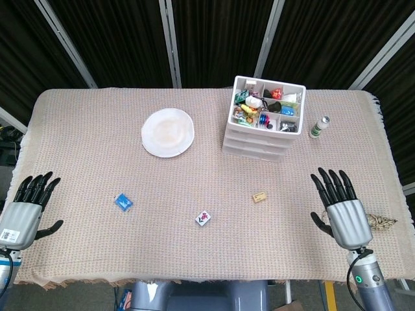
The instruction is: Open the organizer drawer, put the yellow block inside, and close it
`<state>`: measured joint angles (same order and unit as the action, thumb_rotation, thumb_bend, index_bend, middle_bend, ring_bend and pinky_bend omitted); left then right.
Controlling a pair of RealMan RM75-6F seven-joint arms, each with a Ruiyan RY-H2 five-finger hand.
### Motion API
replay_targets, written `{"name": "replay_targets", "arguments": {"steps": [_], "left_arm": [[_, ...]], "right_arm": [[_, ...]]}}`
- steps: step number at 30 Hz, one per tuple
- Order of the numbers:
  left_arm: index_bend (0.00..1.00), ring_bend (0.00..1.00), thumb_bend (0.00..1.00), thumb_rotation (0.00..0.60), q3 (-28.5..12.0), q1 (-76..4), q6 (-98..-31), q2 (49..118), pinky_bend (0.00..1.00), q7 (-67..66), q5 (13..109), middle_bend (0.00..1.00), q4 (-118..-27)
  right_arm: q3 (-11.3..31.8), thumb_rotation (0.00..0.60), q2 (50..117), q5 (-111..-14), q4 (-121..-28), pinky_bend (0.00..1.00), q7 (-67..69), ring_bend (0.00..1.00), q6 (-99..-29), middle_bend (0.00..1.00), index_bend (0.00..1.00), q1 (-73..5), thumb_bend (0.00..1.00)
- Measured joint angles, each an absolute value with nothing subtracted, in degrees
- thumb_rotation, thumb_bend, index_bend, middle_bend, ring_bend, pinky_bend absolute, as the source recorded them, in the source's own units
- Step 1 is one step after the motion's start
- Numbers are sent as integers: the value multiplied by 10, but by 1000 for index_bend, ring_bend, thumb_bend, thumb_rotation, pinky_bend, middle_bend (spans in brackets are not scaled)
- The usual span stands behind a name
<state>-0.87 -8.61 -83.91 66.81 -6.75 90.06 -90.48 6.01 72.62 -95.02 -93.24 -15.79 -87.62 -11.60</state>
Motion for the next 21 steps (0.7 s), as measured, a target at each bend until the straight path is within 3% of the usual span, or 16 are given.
{"name": "replay_targets", "arguments": {"steps": [3,9,21], "left_arm": [[71,0,210,600,-8,-88,-838,668,0,-65,905,0,-903],[70,0,210,600,-7,-89,-838,667,0,-57,908,0,-902],[71,0,208,600,-7,-90,-841,665,0,-45,913,0,-896]], "right_arm": [[75,600,730,-922,-965,492,-159,517,-856,500,92,-127,180],[108,600,744,-823,-1037,622,-124,727,-800,720,115,-150,269],[227,600,794,-452,-1135,648,-34,779,-661,772,122,-233,348]]}}
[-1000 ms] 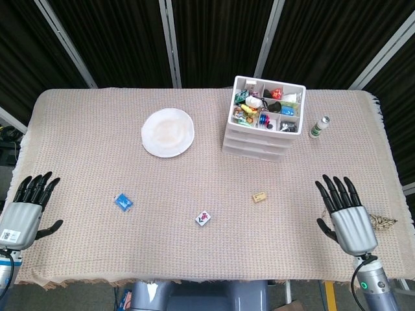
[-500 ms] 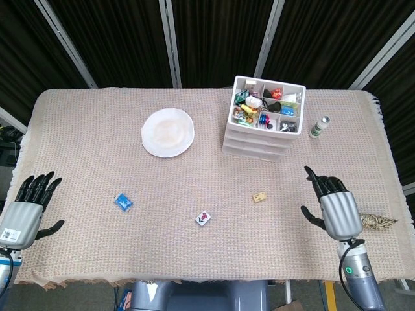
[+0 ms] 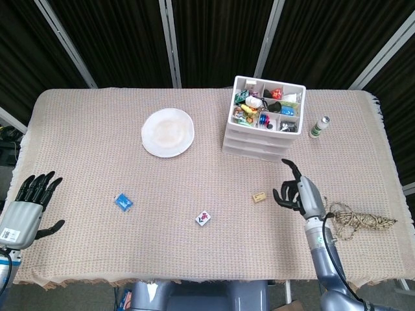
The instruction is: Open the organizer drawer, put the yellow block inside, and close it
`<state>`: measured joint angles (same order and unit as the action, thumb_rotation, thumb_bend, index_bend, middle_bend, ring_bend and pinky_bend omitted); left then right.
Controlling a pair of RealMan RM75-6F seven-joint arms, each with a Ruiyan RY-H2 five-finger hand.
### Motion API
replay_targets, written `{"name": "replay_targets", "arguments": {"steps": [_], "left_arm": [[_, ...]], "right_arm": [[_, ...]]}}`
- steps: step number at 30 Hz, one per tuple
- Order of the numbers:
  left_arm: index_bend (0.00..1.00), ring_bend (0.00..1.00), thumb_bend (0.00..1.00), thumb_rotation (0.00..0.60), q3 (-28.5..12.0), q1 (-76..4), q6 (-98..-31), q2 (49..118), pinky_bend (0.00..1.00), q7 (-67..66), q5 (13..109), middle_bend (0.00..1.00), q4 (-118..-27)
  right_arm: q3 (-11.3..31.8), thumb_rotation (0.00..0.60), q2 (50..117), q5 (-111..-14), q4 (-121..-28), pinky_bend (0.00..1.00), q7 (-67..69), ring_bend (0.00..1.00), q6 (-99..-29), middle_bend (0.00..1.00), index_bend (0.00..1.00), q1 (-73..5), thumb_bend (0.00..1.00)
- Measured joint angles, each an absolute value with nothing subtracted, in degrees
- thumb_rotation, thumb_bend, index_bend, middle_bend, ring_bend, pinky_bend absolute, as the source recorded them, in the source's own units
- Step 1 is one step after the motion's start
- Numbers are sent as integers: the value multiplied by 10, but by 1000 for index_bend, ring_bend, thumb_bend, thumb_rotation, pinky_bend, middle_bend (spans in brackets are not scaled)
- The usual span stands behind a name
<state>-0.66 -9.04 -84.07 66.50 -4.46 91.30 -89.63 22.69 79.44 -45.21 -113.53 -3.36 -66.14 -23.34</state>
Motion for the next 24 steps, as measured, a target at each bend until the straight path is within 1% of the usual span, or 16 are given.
{"name": "replay_targets", "arguments": {"steps": [5,8,15,24], "left_arm": [[71,0,209,600,-7,-91,-839,665,0,-41,911,0,-896],[71,0,210,600,-8,-92,-837,664,0,-40,909,0,-896],[71,0,210,600,-9,-94,-834,664,0,-39,906,0,-896],[70,0,210,600,-11,-95,-830,663,0,-36,898,0,-901]], "right_arm": [[275,600,830,-329,-1130,648,9,779,-615,772,123,-279,355],[301,600,863,-271,-1104,649,29,780,-597,772,124,-320,359],[330,600,920,-234,-1040,649,62,779,-587,772,131,-362,367],[355,600,974,-224,-968,648,90,780,-592,772,136,-400,368]]}}
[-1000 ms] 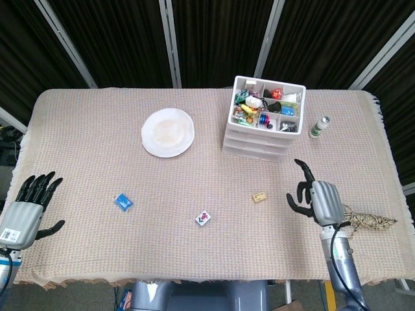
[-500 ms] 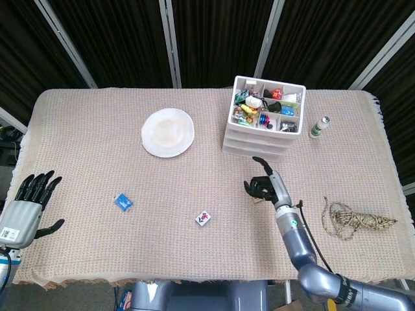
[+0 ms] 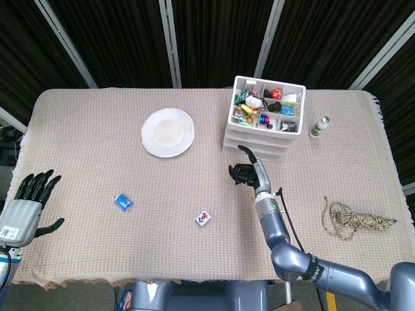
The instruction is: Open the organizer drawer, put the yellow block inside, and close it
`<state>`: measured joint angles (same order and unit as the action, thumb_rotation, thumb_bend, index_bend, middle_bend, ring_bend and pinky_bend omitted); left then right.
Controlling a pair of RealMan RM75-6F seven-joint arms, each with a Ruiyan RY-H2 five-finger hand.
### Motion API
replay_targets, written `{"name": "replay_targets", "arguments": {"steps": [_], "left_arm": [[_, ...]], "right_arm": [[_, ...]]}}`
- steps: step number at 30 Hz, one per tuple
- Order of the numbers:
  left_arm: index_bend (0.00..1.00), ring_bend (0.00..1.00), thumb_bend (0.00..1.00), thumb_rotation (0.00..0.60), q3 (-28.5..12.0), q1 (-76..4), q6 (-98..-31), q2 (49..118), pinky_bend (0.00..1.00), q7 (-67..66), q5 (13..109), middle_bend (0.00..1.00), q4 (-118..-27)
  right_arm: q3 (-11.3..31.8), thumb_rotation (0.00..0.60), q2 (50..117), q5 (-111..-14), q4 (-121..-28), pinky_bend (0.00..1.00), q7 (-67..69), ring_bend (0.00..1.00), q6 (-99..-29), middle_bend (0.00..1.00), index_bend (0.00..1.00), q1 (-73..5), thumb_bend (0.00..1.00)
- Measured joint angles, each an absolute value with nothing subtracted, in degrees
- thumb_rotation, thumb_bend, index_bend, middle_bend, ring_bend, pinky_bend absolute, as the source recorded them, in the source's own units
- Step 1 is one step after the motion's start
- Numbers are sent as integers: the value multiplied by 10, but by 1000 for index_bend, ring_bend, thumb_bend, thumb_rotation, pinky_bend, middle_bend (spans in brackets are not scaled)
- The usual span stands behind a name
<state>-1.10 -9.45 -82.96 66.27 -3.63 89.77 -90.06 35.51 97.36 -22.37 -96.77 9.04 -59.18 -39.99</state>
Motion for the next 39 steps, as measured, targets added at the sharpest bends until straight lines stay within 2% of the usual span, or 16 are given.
{"name": "replay_targets", "arguments": {"steps": [15,30,39], "left_arm": [[71,0,210,600,-11,-95,-825,662,0,-38,891,0,-906],[71,0,211,600,-10,-96,-822,660,0,-37,890,0,-910],[71,0,210,600,-9,-96,-822,660,0,-36,892,0,-909]], "right_arm": [[385,600,1002,-215,-901,648,109,779,-610,772,143,-418,369],[389,600,1008,-207,-900,649,116,780,-631,772,146,-404,370],[407,600,1009,-199,-899,648,129,780,-607,772,185,-405,386]]}}
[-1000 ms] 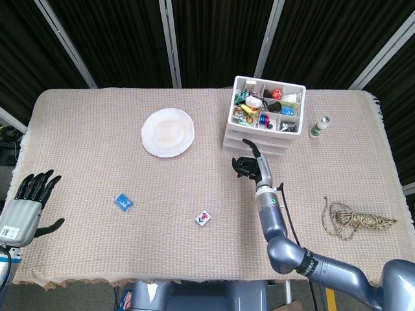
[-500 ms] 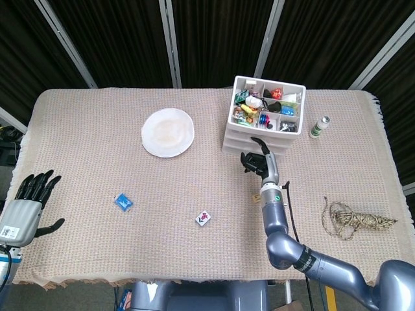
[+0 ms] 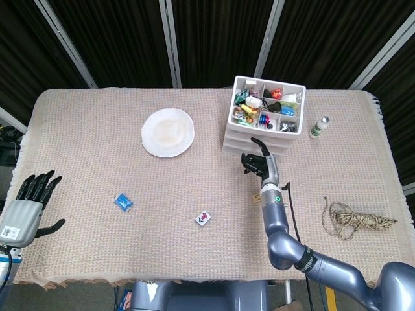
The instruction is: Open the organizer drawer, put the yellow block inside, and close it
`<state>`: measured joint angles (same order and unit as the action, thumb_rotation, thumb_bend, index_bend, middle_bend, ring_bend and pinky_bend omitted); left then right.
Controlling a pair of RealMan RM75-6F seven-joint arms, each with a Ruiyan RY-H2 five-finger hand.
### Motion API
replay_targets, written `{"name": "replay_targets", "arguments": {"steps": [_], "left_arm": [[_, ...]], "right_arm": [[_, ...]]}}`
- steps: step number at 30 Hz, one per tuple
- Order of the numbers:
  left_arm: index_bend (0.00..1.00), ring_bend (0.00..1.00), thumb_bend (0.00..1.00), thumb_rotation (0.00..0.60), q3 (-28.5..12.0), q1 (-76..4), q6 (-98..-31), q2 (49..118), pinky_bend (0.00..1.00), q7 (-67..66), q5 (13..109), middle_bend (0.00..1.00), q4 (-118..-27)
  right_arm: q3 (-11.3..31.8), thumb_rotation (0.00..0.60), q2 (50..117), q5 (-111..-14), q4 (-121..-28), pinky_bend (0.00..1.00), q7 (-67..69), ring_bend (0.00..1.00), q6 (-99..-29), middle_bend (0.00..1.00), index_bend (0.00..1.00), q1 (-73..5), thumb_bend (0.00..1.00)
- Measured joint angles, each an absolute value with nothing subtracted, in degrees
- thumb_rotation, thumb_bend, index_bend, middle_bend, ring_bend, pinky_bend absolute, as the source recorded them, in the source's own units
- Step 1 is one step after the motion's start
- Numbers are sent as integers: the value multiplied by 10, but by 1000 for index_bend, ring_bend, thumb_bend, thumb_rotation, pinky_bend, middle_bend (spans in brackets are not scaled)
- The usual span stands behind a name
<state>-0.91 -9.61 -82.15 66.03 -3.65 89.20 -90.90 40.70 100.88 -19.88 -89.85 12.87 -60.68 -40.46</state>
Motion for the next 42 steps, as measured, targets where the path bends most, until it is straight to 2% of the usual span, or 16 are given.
{"name": "replay_targets", "arguments": {"steps": [19,29,42], "left_arm": [[71,0,211,600,-8,-98,-817,658,0,-37,890,0,-911],[71,0,212,600,-8,-97,-818,659,0,-38,891,0,-911],[72,0,210,600,-8,-97,-819,660,0,-40,890,0,-910]], "right_arm": [[440,600,1010,-139,-872,648,139,779,-569,772,300,-425,388],[434,600,1000,-132,-901,648,143,779,-565,773,318,-410,389],[406,600,978,-146,-952,648,154,777,-569,771,300,-373,389]]}}
